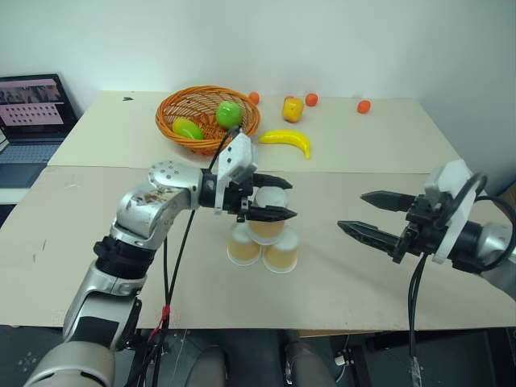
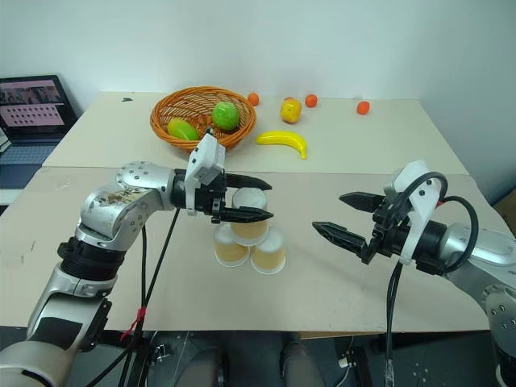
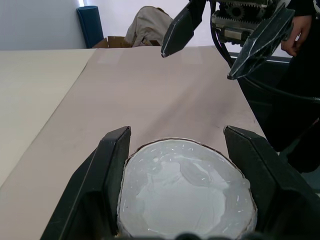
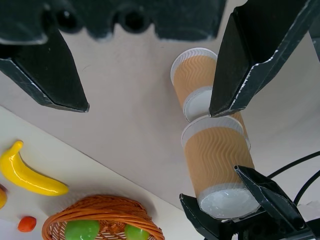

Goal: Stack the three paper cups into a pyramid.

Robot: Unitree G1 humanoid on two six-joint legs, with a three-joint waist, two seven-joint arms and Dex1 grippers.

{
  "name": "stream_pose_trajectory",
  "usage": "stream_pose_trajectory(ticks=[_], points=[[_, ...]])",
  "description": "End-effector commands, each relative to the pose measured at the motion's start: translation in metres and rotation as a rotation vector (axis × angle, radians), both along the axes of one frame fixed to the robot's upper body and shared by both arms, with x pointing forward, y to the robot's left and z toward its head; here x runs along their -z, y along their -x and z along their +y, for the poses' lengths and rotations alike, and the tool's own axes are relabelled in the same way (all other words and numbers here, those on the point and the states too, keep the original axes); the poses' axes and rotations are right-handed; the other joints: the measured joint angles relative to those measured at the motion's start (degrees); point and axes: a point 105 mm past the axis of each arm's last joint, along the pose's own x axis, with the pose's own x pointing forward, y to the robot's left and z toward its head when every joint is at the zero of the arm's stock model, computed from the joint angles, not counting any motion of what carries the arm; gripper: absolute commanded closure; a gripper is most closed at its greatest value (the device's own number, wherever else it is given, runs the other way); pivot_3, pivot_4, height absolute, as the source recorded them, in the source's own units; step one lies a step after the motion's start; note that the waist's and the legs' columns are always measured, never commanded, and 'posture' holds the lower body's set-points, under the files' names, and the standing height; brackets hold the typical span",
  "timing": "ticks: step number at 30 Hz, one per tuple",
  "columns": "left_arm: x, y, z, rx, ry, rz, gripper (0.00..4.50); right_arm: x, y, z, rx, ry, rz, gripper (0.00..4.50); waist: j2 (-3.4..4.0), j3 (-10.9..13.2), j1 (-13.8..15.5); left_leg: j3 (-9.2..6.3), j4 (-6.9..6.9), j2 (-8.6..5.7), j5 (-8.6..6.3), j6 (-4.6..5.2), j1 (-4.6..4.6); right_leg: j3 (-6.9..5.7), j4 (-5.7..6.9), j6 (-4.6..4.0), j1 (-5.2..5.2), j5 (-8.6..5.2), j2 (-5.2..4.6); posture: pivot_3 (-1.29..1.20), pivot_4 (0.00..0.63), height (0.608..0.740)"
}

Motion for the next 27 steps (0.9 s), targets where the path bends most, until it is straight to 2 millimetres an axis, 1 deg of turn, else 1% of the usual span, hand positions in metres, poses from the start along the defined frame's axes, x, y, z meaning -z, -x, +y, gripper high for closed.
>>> stream_pose_trajectory(ticks=[1, 2, 3, 6, 9, 11, 13, 16, 19, 21, 23, 24, 26, 27], points=[[-0.008, 0.006, -0.001, 0.021, 0.022, -0.023, 0.63, -0.013, 0.0, -0.001, 0.001, 0.005, -0.058, 0.0, 0.0, 0.0, 0.0, 0.0, 0.0, 0.0, 0.0, 0.0, 0.0, 0.0, 0.0, 0.0, 0.0, 0.0, 0.0, 0.0, 0.15, 0.737], [-0.008, 0.006, -0.001, 0.021, 0.025, -0.02, 0.27, -0.013, 0.0, -0.001, 0.001, 0.005, -0.059, 0.0, 0.0, 0.0, 0.0, 0.0, 0.0, 0.0, 0.0, 0.0, 0.0, 0.0, 0.0, 0.0, 0.0, 0.0, 0.0, 0.0, 0.15, 0.737], [-0.008, 0.007, -0.002, 0.021, 0.026, -0.019, 0.08, -0.013, 0.0, -0.002, 0.001, 0.005, -0.059, 0.0, 0.0, 0.0, 0.0, 0.0, 0.0, 0.0, 0.0, 0.0, 0.0, 0.0, 0.0, 0.0, -0.01, 0.0, 0.0, 0.0, 0.15, 0.737], [-0.01, 0.006, -0.002, 0.013, 0.033, -0.021, 0.08, -0.013, 0.0, -0.002, -0.001, 0.008, -0.058, 0.0, 0.0, 0.0, 0.0, 0.0, 0.0, 0.01, 0.0, 0.0, 0.0, 0.0, 0.0, 0.0, -0.01, 0.0, 0.0, 0.0, 0.15, 0.737], [-0.016, 0.003, -0.001, 0.001, 0.044, -0.035, 0.08, -0.013, 0.0, -0.002, -0.003, 0.008, -0.056, 0.0, 0.0, 0.0, 0.0, 0.0, 0.0, 0.0, 0.0, 0.0, 0.0, 0.0, 0.0, 0.0, 0.0, 0.0, 0.0, 0.0, 0.15, 0.737], [-0.03, -0.002, 0.001, -0.028, 0.078, -0.045, 0.08, -0.012, 0.0, -0.002, -0.004, 0.008, -0.054, 0.0, 0.0, 0.0, 0.0, 0.0, 0.0, 0.0, 0.0, 0.0, 0.0, 0.0, 0.0, 0.0, 0.0, 0.0, 0.0, 0.0, 0.15, 0.737], [-0.057, -0.013, 0.006, -0.084, 0.157, -0.05, 0.08, -0.012, 0.0, -0.003, -0.005, 0.008, -0.053, 0.0, -0.01, 0.0, 0.0, -0.01, 0.02, 0.0, 0.0, 0.0, -0.01, -0.02, 0.01, 0.0, -0.01, 0.0, 0.0, 0.0, 0.15, 0.737], [-0.081, -0.022, 0.012, -0.131, 0.223, -0.051, 0.08, -0.012, -0.001, -0.003, -0.007, 0.008, -0.051, 0.0, 0.0, 0.0, 0.0, -0.03, 0.06, -0.01, 0.0, 0.0, -0.02, -0.03, 0.02, 0.05, 0.0, -0.02, 0.0, 0.0, 0.15, 0.737], [-0.113, -0.023, 0.022, -0.159, 0.296, -0.046, 0.08, -0.012, -0.003, -0.003, -0.011, 0.012, -0.05, 0.0, 0.0, 0.0, -0.2, -0.02, 0.04, -0.01, 0.0, 0.01, -0.01, -0.02, 0.0, 0.05, 0.0, -0.02, 0.0, 0.0, 0.15, 0.737], [-0.125, -0.024, 0.027, -0.182, 0.346, -0.027, 0.08, -0.012, -0.005, -0.003, -0.016, 0.012, -0.05, 0.0, 0.0, 0.0, -0.3, -0.02, 0.03, 0.0, 0.0, 0.01, -0.01, -0.02, 0.0, 0.05, -0.01, -0.02, 0.0, 0.0, 0.15, 0.737], [-0.13, -0.026, 0.032, -0.204, 0.369, -0.021, 0.08, -0.012, -0.006, -0.003, -0.019, 0.013, -0.05, 0.0, 0.0, 0.0, -0.3, -0.01, 0.03, 0.0, 0.0, 0.01, 0.0, -0.02, 0.01, 0.05, 0.0, -0.02, 0.0, 0.0, 0.15, 0.737], [-0.127, -0.03, 0.038, -0.246, 0.372, -0.014, 0.08, -0.013, -0.007, -0.003, -0.021, 0.013, -0.05, 0.0, 0.0, 0.0, -0.3, -0.02, 0.03, 0.0, 0.0, 0.01, 0.0, -0.02, 0.02, 0.05, -0.01, -0.02, 0.0, 0.0, 0.15, 0.737], [-0.119, -0.037, 0.048, -0.318, 0.357, -0.007, 0.08, -0.012, -0.008, -0.004, -0.024, 0.014, -0.047, 0.0, 0.01, 0.0, -0.2, -0.04, 0.03, 0.0, 0.0, 0.01, 0.01, -0.03, 0.04, 0.04, -0.01, -0.02, 0.0, 0.0, 0.15, 0.737], [-0.107, -0.04, 0.06, -0.377, 0.327, -0.019, 0.08, -0.012, -0.008, -0.005, -0.025, 0.016, -0.043, 0.0, 0.03, 0.0, -0.4, -0.03, 0.03, 0.0, 0.0, 0.0, 0.02, -0.02, 0.05, 0.04, 0.0, -0.01, 0.0, 0.0, 0.15, 0.737]])
